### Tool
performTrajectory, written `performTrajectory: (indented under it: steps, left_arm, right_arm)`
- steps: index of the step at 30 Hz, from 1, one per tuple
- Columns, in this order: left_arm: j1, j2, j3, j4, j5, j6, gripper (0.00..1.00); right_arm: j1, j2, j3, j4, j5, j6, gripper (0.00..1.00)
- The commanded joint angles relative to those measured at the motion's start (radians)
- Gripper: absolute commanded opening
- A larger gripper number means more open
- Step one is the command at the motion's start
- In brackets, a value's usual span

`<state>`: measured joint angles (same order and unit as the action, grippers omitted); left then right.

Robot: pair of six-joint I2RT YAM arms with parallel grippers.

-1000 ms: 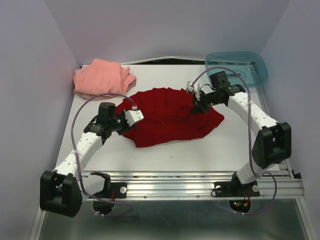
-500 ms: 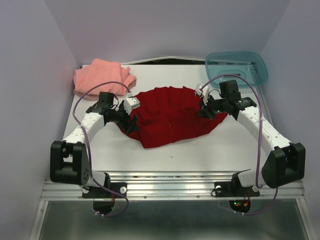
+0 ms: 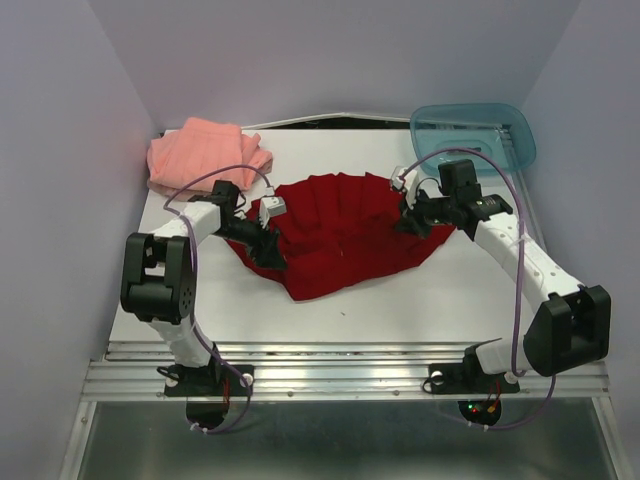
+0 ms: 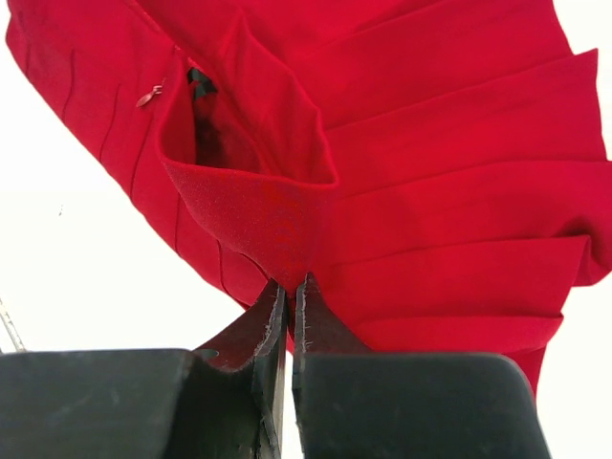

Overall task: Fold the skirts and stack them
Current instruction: Flatten the skirt out

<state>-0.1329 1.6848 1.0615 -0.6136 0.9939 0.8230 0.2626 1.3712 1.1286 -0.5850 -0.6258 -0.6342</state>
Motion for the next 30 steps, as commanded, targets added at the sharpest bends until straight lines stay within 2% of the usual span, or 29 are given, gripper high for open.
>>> performTrajectory:
  steps: [1,5,13,14,16,20,21,23,25,26,30]
  left_arm:
    - [0.004,0.035,0.061,-0.148,0.115,0.117,0.79]
    - [0.004,0.075,0.101,-0.314,0.140,0.298,0.81]
    - [-0.004,0.003,0.065,-0.278,0.123,0.301,0.85]
    - [-0.005,0.000,0.061,-0.267,0.121,0.292,0.89]
    - [-0.007,-0.016,0.049,-0.180,0.123,0.239,0.89]
    - [-0.033,-0.065,-0.011,0.032,0.095,0.001,0.86]
    - [-0.033,-0.083,-0.029,0.090,0.091,-0.054,0.83]
    - [-0.031,-0.141,-0.086,0.269,0.048,-0.196,0.67]
    - [-0.022,-0.209,-0.124,0.416,0.000,-0.270,0.50]
    - [-0.013,-0.226,-0.155,0.451,-0.024,-0.298,0.35]
    - [0.025,-0.267,-0.123,0.434,-0.058,-0.285,0.00]
  right_arm:
    - [0.000,-0.021,0.034,0.053,0.034,0.022,0.01]
    - [0.000,-0.020,0.040,0.053,0.032,0.028,0.01]
    - [0.000,-0.021,0.051,0.053,0.035,0.037,0.01]
    - [0.000,-0.023,0.051,0.053,0.034,0.039,0.01]
    - [0.000,-0.026,0.057,0.053,0.031,0.051,0.01]
    - [0.000,-0.030,0.065,0.050,0.028,0.064,0.01]
    - [0.000,-0.035,0.065,0.050,0.031,0.065,0.01]
    - [0.000,-0.046,0.065,0.053,0.052,0.079,0.01]
    - [0.000,-0.055,0.068,0.051,0.070,0.091,0.01]
    - [0.000,-0.064,0.072,0.054,0.090,0.099,0.01]
    - [-0.023,-0.087,0.097,0.066,0.115,0.142,0.01]
